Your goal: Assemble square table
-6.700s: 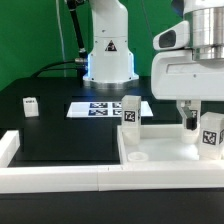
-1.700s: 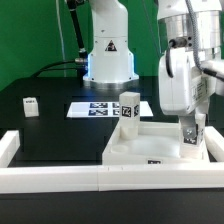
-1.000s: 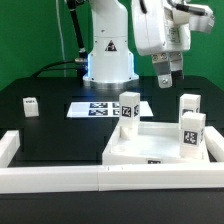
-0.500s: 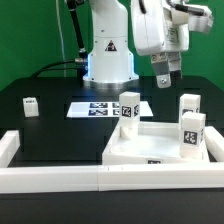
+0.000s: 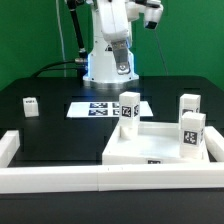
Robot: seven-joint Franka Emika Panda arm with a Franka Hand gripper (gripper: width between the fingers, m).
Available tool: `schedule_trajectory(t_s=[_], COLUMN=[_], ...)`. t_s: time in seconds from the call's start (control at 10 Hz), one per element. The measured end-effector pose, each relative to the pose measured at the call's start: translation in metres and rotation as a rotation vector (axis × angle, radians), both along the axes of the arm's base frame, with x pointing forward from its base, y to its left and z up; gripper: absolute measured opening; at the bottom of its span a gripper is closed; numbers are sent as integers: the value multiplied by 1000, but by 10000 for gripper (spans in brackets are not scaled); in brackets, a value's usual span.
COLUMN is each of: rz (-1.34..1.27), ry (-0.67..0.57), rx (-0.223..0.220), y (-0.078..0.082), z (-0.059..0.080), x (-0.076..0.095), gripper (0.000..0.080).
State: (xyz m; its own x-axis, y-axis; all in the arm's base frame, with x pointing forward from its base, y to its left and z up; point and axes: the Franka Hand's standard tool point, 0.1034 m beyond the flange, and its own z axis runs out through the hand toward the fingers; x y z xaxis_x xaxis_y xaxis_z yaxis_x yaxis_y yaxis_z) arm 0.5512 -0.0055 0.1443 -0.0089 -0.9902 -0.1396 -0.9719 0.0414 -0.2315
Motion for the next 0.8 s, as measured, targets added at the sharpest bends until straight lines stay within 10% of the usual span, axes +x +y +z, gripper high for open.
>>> schedule_trajectory(t_s=[0.4,0.8], rz=[277,835], ry=[-35,-93], rx=[-69,-259], y=[-2,-78], z=[-2,-23], x=[-2,-77], gripper=[649,649])
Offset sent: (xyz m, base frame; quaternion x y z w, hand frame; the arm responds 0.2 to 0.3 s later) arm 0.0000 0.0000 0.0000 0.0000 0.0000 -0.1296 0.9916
